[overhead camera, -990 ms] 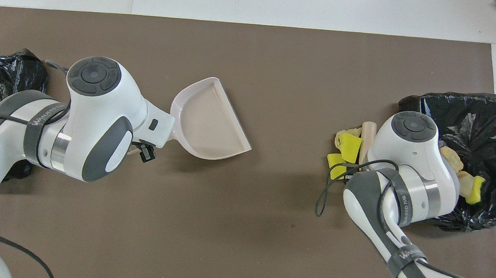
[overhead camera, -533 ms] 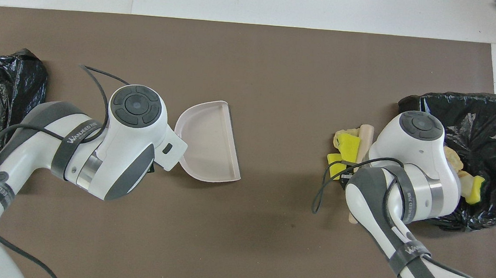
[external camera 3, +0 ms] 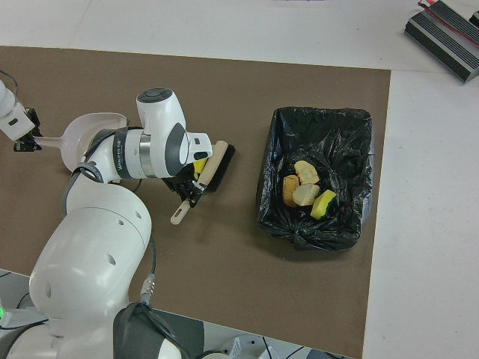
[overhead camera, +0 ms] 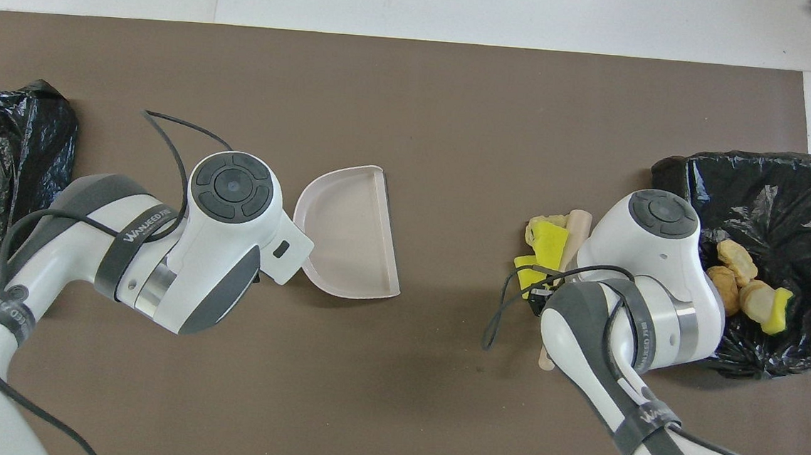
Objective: Sweep and dump trash in bin
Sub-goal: 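Sweep the yellow sponges toward the dustpan with the brush in the right gripper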
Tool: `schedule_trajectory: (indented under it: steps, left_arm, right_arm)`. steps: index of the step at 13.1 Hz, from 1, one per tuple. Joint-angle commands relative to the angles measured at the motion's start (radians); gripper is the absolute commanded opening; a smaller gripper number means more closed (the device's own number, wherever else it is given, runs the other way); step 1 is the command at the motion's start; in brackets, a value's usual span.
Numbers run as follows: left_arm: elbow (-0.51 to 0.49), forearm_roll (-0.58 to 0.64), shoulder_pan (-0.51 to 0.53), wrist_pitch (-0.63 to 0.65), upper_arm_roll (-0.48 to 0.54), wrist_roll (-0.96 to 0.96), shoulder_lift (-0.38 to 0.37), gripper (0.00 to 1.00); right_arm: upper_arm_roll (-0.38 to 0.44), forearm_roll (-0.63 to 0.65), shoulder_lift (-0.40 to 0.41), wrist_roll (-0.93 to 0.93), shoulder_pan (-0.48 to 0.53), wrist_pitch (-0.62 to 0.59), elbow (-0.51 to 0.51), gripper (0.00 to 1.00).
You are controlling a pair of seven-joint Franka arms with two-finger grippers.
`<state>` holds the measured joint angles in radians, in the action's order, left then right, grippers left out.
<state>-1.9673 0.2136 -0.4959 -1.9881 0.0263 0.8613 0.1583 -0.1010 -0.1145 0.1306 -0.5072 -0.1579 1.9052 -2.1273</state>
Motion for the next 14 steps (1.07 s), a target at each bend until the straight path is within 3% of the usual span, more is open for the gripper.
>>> schedule_trajectory:
  steps: [1, 6, 14]
  left_arm:
    - [-0.051, 0.016, -0.009, -0.046, 0.007, 0.007, -0.039, 0.00]
    - [-0.062, 0.007, -0.030, -0.083, 0.004, 0.001, -0.020, 0.00]
    - [-0.107, 0.004, -0.027, -0.195, 0.004, -0.025, -0.019, 0.00]
  right_arm:
    - [-0.009, -0.065, 0.024, -0.065, -0.049, 0.054, -0.013, 0.00]
    - [-0.009, -0.137, 0.132, -0.112, -0.143, 0.058, 0.125, 0.00]
    - [-0.020, -0.159, 0.187, -0.106, -0.281, 0.032, 0.248, 0.00]
